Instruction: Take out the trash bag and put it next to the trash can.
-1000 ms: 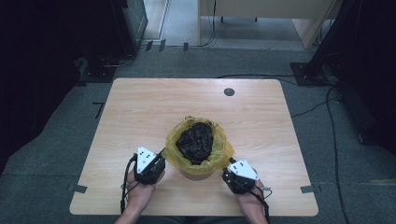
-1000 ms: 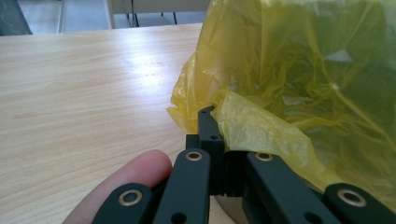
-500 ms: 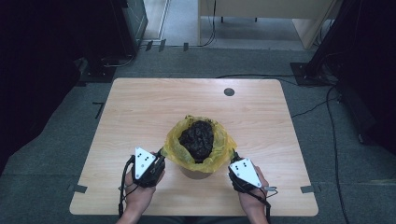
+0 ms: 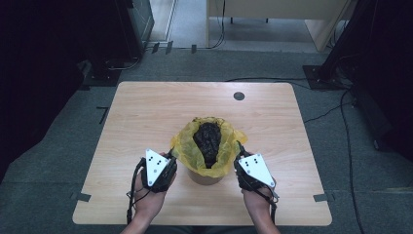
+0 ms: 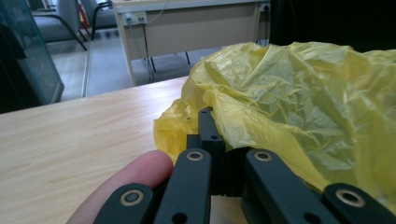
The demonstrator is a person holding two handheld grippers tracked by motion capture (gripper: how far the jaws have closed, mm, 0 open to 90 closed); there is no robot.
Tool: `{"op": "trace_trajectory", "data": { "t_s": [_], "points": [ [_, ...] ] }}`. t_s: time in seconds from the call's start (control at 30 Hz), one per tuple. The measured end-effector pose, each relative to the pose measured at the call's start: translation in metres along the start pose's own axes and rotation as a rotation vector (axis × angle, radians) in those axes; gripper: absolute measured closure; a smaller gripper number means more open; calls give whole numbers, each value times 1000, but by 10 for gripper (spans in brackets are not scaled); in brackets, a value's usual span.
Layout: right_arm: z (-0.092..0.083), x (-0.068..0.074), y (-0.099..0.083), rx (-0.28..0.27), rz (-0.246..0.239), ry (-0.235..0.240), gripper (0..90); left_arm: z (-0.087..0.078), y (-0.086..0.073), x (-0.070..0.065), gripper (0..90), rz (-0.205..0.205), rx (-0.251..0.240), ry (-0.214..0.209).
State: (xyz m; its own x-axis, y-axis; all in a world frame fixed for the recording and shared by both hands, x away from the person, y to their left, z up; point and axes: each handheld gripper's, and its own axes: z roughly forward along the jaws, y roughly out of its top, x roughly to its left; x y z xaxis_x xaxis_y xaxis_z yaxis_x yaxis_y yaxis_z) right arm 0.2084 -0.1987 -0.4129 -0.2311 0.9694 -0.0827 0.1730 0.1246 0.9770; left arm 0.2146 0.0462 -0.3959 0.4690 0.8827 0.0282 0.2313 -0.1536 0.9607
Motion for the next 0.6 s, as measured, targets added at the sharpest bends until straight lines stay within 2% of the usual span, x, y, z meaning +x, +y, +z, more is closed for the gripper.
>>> {"op": "trace_trajectory", "data": {
  "t_s": [0.07,0.2,0.37,0.47,0.53,0.6],
  "points": [
    [3,2,6,0,27,32,900,0,4,-3,900,6,-8,-7],
    [8,7,17,-5,48,86,900,4,13,-5,900,-3,-15,-38],
    [14,13,37,-20,117,183,900,8,27,-10,900,-12,-29,-105],
    [16,19,51,-29,116,234,900,10,38,-14,900,-1,-44,-141],
    [17,23,61,-31,118,267,900,11,46,-14,900,-24,-46,-176],
    [18,25,69,-32,132,313,894,11,52,-13,900,-31,-37,-195]
  ]
}}
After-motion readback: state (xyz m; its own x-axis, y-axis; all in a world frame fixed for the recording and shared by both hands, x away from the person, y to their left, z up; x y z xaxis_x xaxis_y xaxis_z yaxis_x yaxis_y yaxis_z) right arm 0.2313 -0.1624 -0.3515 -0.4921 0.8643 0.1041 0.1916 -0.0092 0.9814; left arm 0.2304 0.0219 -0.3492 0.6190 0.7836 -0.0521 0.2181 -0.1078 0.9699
